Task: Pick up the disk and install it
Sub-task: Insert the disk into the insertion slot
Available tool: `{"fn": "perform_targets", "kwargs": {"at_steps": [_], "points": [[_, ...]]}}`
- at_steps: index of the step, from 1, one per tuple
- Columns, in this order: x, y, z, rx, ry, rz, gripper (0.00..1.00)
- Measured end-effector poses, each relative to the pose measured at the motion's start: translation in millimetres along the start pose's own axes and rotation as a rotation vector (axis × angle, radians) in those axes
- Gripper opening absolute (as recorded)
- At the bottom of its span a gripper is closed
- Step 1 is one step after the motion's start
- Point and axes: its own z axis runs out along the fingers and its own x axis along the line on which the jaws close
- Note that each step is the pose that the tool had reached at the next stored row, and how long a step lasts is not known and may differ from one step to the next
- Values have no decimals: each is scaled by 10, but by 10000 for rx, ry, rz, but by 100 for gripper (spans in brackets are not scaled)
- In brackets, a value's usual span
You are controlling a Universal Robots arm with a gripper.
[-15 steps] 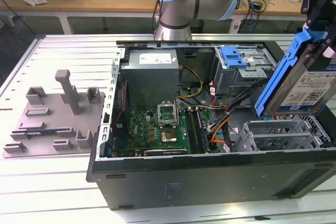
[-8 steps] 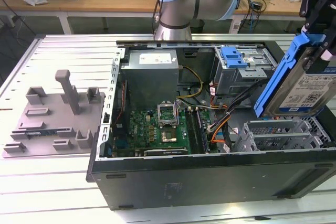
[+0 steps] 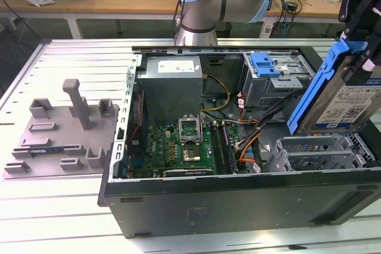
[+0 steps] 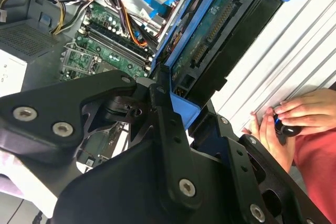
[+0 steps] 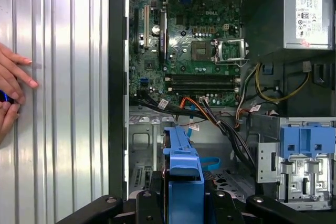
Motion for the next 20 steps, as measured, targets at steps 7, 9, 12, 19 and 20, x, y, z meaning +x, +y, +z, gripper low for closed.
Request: {"fn": "perform_targets", "kwargs": {"at_steps": [7,9,12,19,20], "points": [[9,2,22,1,18,29,37],[16,2,35,2,21,37,37],[22,2,52,2,23,37,37],[25,1,81,2,23,30,37],[25,1,84,2,24,20,37]]}}
